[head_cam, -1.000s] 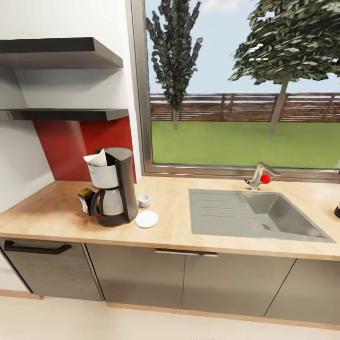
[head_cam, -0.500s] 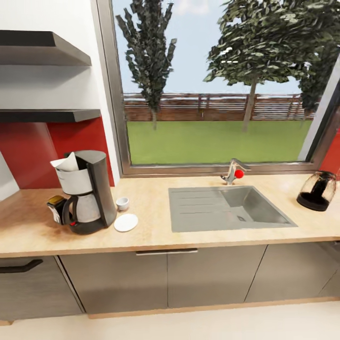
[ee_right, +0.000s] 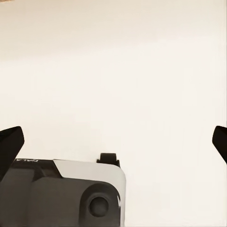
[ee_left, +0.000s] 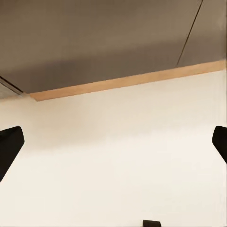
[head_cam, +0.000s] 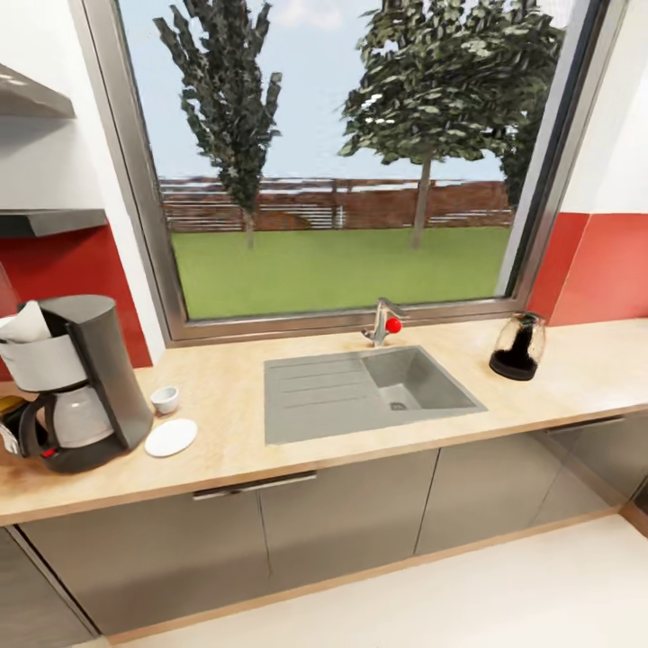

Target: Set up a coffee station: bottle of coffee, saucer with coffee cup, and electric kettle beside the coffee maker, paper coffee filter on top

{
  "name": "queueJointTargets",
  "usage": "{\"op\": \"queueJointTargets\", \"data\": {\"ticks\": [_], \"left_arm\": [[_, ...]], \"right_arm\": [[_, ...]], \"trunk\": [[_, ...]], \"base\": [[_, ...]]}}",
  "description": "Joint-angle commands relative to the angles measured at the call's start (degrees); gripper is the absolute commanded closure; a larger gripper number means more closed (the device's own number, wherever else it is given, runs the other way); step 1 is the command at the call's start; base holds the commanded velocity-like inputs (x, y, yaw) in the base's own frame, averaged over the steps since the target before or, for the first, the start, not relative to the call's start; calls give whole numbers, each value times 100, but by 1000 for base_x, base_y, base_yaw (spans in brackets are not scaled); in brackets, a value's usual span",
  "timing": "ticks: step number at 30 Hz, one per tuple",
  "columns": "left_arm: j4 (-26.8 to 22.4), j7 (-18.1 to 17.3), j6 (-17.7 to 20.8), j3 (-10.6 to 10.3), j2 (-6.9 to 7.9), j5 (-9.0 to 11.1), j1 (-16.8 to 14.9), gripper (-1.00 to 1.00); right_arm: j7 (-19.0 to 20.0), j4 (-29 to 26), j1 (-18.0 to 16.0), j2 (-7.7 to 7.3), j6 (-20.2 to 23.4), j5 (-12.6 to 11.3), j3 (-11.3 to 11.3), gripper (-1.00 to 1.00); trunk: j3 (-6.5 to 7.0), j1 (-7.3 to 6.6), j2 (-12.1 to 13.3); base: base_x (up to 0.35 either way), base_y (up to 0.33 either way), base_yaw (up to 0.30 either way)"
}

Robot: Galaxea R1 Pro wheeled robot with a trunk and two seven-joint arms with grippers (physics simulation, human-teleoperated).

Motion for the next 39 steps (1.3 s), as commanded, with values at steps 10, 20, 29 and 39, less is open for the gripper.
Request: {"op": "queueJointTargets", "data": {"ticks": [10, 20, 29, 39], "left_arm": [[0, 42, -11, -48, -4, 67, -4, -100], [0, 44, -11, -48, -5, 89, -8, -100], [0, 44, -11, -50, -12, 89, -7, -100], [0, 96, -2, -41, -14, 90, -8, -100]], "right_arm": [[27, 7, -3, -1, -19, -52, 38, -100], [27, 11, -2, -1, -19, -51, 38, -100], [27, 16, -1, 3, -19, -43, 38, -100], [29, 16, -1, 75, -16, 4, 72, -100]], "trunk": [[-12, 4, -12], [-29, 4, -12], [-44, 4, -12], [-45, 4, -12]], "base": [[139, -254, -300], [144, -245, -300], [131, -245, -258], [138, -245, -13]]}}
